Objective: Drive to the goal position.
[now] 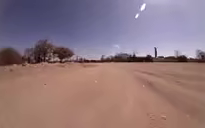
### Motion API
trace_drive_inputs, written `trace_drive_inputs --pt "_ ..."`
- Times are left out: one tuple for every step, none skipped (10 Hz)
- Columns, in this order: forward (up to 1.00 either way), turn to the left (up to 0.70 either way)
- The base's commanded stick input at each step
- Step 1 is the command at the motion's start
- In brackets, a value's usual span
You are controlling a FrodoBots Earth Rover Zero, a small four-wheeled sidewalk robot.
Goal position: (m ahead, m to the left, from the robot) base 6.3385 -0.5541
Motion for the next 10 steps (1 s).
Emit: trace_drive_inputs --pt "1.00 0.00" --pt "1.00 0.00" --pt "1.00 0.00" --pt "1.00 0.00" --pt "1.00 0.00" --pt "1.00 0.00" --pt "1.00 0.00" --pt "1.00 0.00" --pt "1.00 0.00" --pt "1.00 0.00"
